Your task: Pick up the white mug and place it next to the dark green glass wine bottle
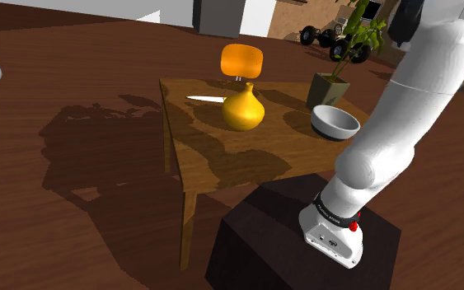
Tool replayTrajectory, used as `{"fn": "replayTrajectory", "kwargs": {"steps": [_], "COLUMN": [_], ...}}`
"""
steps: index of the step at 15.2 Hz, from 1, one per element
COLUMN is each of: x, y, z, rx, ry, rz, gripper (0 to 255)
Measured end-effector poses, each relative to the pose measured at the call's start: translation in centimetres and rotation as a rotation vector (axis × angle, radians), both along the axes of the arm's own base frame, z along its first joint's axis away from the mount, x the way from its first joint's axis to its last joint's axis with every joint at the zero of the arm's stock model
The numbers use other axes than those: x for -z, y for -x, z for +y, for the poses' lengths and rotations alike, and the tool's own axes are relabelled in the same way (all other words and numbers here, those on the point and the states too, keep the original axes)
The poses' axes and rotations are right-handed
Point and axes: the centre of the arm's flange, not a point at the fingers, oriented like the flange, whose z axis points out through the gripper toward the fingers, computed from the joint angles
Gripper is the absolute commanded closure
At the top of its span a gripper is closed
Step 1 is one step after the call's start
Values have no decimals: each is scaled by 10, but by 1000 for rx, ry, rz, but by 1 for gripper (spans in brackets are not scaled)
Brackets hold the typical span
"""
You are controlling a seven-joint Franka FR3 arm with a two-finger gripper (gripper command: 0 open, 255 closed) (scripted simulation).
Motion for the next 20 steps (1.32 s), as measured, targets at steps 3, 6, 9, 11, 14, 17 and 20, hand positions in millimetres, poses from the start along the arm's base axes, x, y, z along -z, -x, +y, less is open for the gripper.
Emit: {"fn": "replayTrajectory", "kwargs": {"steps": [3, 6, 9, 11, 14, 17, 20], "x": [-6, 10, 26, 37, 54, 69, 86], "y": [14, 19, 21, 21, 20, 21, 20], "z": [-33, -47, -50, -50, -50, -49, -49], "rx": [-5, -9, -9, -9, -9, -10, -10], "ry": [6, 0, 1, 1, 1, 0, 0], "rz": [2, -3, -4, -4, -3, -4, -3], "gripper": [255, 255, 255, 255, 255, 255, 255]}}
